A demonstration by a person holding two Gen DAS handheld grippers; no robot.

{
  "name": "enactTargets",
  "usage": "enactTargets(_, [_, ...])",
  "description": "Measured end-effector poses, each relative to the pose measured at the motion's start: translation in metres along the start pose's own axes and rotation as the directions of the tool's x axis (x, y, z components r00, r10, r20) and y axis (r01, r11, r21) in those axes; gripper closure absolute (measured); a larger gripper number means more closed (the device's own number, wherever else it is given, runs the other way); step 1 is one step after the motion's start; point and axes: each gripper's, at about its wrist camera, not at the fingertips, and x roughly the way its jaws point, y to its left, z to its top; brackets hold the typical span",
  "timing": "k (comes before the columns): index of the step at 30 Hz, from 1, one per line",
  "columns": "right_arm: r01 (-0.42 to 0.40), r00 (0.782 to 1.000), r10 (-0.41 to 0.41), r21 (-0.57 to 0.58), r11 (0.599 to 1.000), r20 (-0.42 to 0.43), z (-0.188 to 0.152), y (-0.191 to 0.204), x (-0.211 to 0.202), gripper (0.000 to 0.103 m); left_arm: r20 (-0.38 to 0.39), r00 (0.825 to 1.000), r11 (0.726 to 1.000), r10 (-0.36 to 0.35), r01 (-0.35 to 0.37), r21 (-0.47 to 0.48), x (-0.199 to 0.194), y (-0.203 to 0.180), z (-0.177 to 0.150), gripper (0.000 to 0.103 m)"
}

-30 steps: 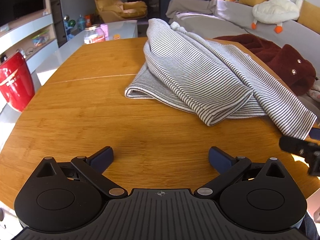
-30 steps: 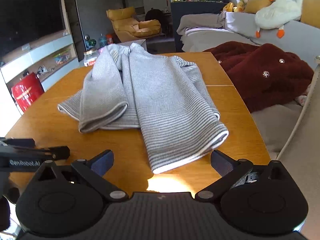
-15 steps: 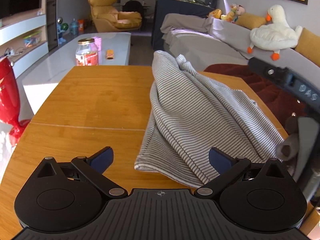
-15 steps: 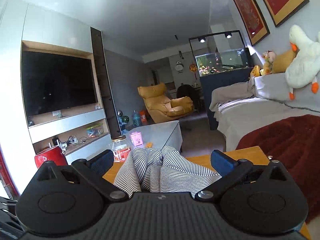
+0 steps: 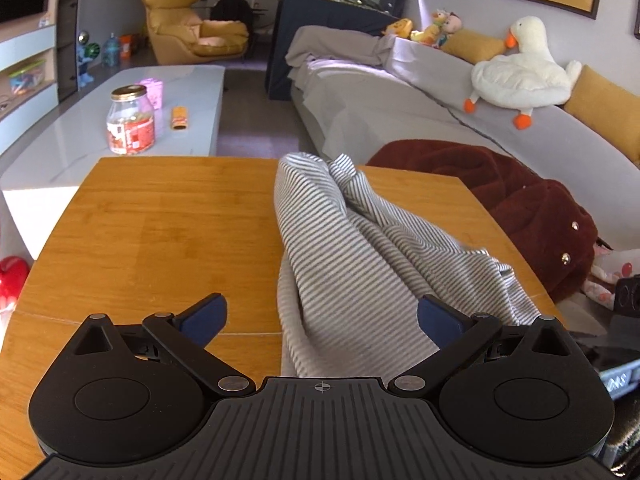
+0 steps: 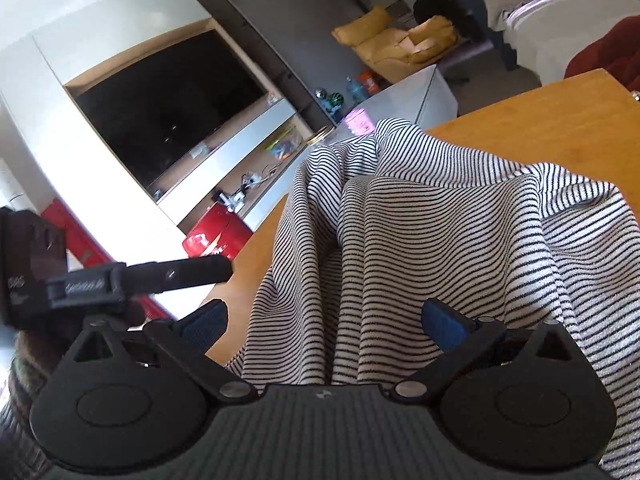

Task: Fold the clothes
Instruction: 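Grasp the shirt with both grippers and lift it off the table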

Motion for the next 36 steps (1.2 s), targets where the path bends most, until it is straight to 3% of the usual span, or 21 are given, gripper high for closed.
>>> enactTargets(3, [-0.051, 0.998, 0.050, -0.015, 0.999, -0.042, -0.017, 0.009, -0.023, 0.000, -0.020, 1.000, 1.000, -0.009, 0.008, -0.025, 0.006, 0.001, -0.006, 0.000])
enactTargets(7, [-0.053, 0.997, 0.051, -0.038, 0.998, -0.056, -0.030, 0.020, -0.040, 0.000, -0.112, 0.990, 0.994, -0.081, 0.072, -0.084, 0.018, 0.002, -0.015, 0.000])
enactTargets(8, [-0.053, 0.997, 0.050, -0.042, 0.998, -0.058, -0.032, 0.022, -0.043, 0.000, -0.151, 0.984, 0.992, -0.096, 0.083, -0.092, 0.021, 0.002, -0.019, 0.004])
enactTargets(12, [-0.046, 0.998, 0.044, -0.034, 0.998, -0.054, -0.030, 0.021, -0.042, 0.000, -0.256, 0.962, 0.994, -0.091, 0.073, -0.080, 0.029, 0.013, -0.026, 0.043])
enactTargets(15, [-0.035, 0.998, 0.032, -0.047, 0.998, -0.060, -0.030, 0.024, -0.041, 0.000, -0.212, 0.977, 1.000, -0.023, 0.021, -0.015, 0.020, 0.023, -0.015, 0.071])
enactTargets(18, [-0.004, 0.997, -0.002, -0.080, 0.997, -0.073, -0.031, 0.032, -0.038, 0.000, -0.080, 0.991, 0.991, 0.111, -0.105, 0.079, 0.006, 0.032, 0.008, 0.076])
enactTargets(20, [0.034, 0.995, -0.045, -0.126, 0.991, -0.084, -0.033, 0.042, -0.033, 0.000, -0.033, 0.979, 0.977, 0.200, -0.197, 0.086, 0.006, 0.049, 0.023, 0.076])
enactTargets(22, [0.076, 0.991, -0.094, -0.177, 0.981, -0.097, -0.034, 0.053, -0.027, 0.000, -0.034, 0.964, 0.964, 0.263, -0.261, 0.054, 0.011, 0.070, 0.031, 0.075])
enactTargets(23, [0.096, 0.988, -0.119, -0.202, 0.975, -0.103, -0.034, 0.059, -0.025, 0.000, -0.023, 0.949, 0.948, 0.314, -0.313, 0.050, 0.013, 0.080, 0.033, 0.079])
enactTargets(25, [0.134, 0.978, -0.169, -0.262, 0.956, -0.118, -0.035, 0.070, -0.019, 0.000, 0.016, 0.905, 0.903, 0.425, -0.425, 0.069, 0.014, 0.093, 0.034, 0.078])
enactTargets(26, [0.152, 0.973, -0.195, -0.292, 0.944, -0.125, -0.036, 0.075, -0.016, 0.000, 0.019, 0.899, 0.898, 0.438, -0.438, 0.036, 0.009, 0.101, 0.035, 0.077])
enactTargets(27, [0.170, 0.968, -0.218, -0.312, 0.935, -0.126, -0.037, 0.080, -0.014, 0.000, 0.013, 0.914, 0.914, 0.406, -0.405, -0.030, -0.001, 0.109, 0.035, 0.063])
enactTargets(28, [0.185, 0.963, -0.237, -0.329, 0.926, -0.126, -0.037, 0.085, -0.013, 0.000, 0.023, 0.940, 0.937, 0.342, -0.339, -0.082, -0.013, 0.111, 0.035, 0.052])
enactTargets(29, [0.198, 0.960, -0.252, -0.342, 0.919, -0.120, -0.036, 0.089, -0.012, 0.000, 0.055, 0.959, 0.956, 0.278, -0.270, -0.111, -0.025, 0.108, 0.034, 0.031])
enactTargets(30, [0.208, 0.962, -0.255, -0.341, 0.917, -0.099, -0.032, 0.091, -0.015, 0.000, 0.104, 0.967, 0.969, 0.231, -0.218, -0.119, -0.038, 0.099, 0.031, 0.017])
enactTargets(31, [0.224, 0.962, -0.263, -0.343, 0.912, -0.073, -0.027, 0.094, -0.017, 0.002, 0.150, 0.972, 0.979, 0.181, -0.164, -0.124, -0.048, 0.088, 0.026, 0.012])
enactTargets(33, [0.285, 0.952, -0.305, -0.365, 0.886, 0.004, -0.012, 0.105, -0.022, 0.018, 0.230, 0.971, 0.991, 0.071, -0.041, -0.131, -0.061, 0.063, 0.011, 0.006])
enactTargets(36, [0.383, 0.917, -0.394, -0.409, 0.829, 0.061, 0.009, 0.114, -0.015, 0.040, 0.292, 0.954, 0.972, -0.068, 0.129, -0.196, -0.052, 0.034, -0.019, 0.000])
